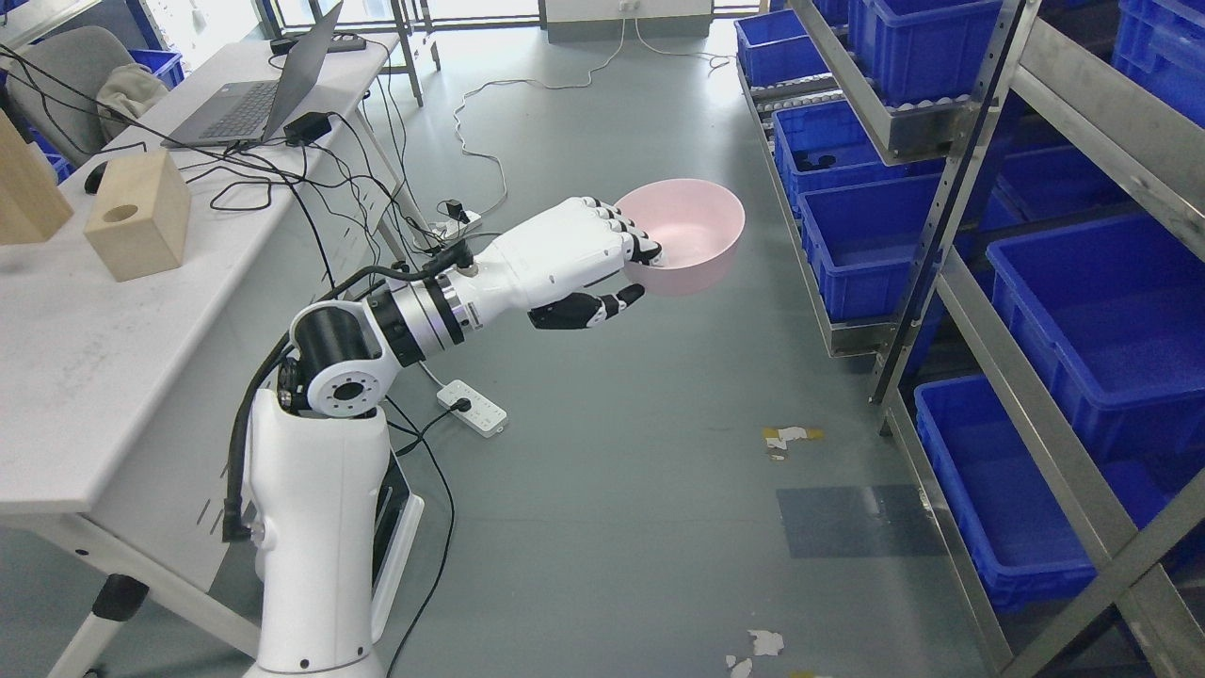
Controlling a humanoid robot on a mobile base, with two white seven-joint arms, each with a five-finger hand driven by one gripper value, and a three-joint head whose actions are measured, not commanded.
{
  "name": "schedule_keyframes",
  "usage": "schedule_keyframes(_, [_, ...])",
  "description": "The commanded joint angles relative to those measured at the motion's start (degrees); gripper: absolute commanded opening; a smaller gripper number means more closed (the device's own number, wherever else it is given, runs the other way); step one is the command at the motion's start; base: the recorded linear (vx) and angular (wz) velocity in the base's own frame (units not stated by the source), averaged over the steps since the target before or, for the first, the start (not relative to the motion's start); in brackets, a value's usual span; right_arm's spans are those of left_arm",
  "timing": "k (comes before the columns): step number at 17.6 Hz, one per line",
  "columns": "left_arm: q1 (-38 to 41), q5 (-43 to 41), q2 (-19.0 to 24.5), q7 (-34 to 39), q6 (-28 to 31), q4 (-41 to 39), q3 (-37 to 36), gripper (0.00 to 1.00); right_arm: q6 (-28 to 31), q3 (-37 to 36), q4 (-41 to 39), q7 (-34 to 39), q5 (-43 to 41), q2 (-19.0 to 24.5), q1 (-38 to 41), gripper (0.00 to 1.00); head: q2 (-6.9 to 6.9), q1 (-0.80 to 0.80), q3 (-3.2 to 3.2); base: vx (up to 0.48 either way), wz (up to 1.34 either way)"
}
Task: Stack pink IKEA bowl on shelf middle layer
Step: 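Hold the pink bowl raised in the left hand while driving to the rack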
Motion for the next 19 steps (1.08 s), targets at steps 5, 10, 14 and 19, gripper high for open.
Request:
schedule_keyframes(5, [0.5, 0.0, 1.0, 0.0, 0.0, 0.1, 0.2, 0.03, 0.0, 0.0, -1.0, 0.0, 0.0, -1.0, 1.2, 1.00, 0.00, 0.00, 0.00, 0.038, 0.00])
schedule_keyframes(10, [-5.1, -1.0, 1.0, 0.0, 0.0, 3.6, -2.2, 0.03, 0.0, 0.0, -1.0, 0.0, 0.0, -1.0, 1.2, 1.00, 0.00, 0.00, 0.00, 0.000, 0.00])
schedule_keyframes(14, [-11.8, -4.0, 1.0, 0.0, 0.0, 9.2, -4.0, 0.03, 0.0, 0.0, -1.0, 0.0, 0.0, -1.0, 1.2, 1.00, 0.00, 0.00, 0.00, -0.009, 0.00])
schedule_keyframes(19, [-11.7, -3.8, 1.0, 0.0, 0.0, 9.0, -5.7, 0.03, 0.0, 0.0, -1.0, 0.0, 0.0, -1.0, 1.2, 1.00, 0.00, 0.00, 0.00, 0.000, 0.00])
